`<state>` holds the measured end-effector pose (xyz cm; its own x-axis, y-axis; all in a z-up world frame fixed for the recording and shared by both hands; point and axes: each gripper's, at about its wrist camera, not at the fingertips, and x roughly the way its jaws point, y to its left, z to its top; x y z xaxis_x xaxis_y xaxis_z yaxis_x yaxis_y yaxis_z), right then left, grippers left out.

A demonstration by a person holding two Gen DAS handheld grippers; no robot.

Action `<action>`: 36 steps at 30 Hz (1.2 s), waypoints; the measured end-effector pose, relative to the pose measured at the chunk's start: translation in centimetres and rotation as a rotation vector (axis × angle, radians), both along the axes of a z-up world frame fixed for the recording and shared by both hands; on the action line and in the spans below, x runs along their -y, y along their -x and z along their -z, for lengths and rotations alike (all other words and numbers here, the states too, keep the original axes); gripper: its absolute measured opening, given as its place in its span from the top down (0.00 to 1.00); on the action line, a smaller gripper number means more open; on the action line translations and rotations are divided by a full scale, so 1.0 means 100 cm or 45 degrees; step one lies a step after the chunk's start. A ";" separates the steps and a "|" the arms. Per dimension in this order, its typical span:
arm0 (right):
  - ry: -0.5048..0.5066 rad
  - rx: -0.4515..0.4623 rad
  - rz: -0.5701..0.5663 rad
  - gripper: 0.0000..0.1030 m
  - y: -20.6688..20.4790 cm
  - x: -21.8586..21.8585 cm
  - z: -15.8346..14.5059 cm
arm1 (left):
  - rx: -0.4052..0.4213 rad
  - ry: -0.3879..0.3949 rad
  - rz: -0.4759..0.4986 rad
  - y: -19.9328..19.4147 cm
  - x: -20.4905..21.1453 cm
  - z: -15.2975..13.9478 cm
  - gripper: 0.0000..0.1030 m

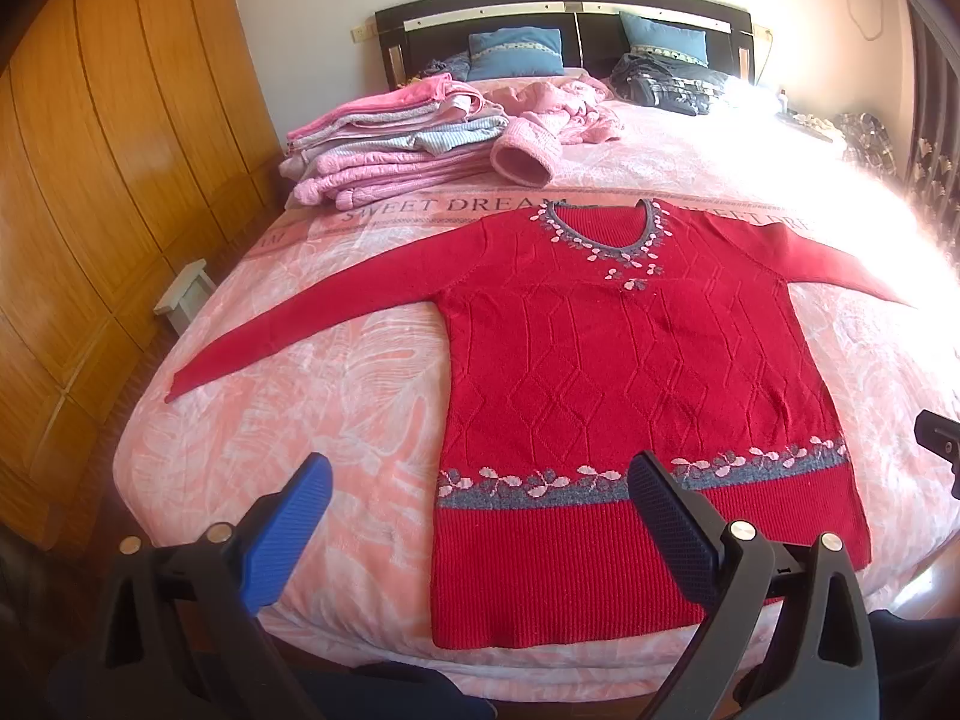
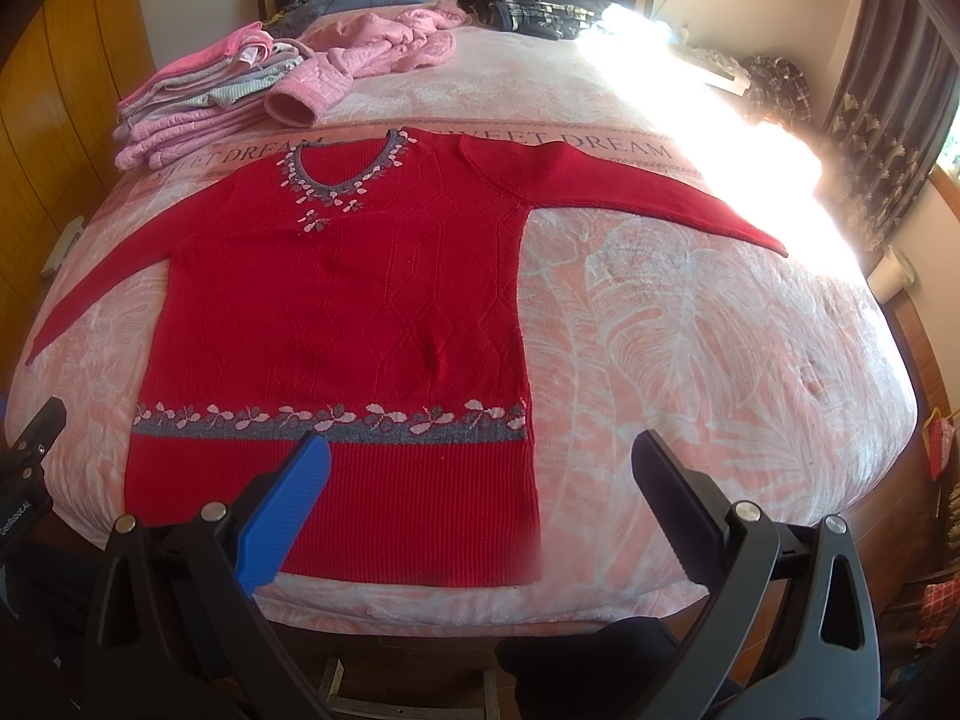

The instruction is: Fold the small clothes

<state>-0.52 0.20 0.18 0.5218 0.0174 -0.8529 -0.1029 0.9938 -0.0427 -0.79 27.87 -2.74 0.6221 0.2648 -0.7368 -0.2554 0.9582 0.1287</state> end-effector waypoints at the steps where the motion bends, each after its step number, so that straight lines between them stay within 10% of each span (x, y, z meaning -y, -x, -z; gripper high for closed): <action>1: 0.000 0.001 0.000 0.03 0.000 0.000 0.000 | 0.000 0.000 0.000 0.000 -0.001 0.000 0.04; 36: -0.002 0.004 0.001 0.03 0.000 0.001 -0.002 | -0.002 -0.006 0.002 0.000 0.000 0.001 0.04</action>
<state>-0.53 0.15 0.37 0.5246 0.0187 -0.8511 -0.1020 0.9939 -0.0411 -0.80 27.87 -2.85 0.6213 0.2672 -0.7366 -0.2535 0.9580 0.1337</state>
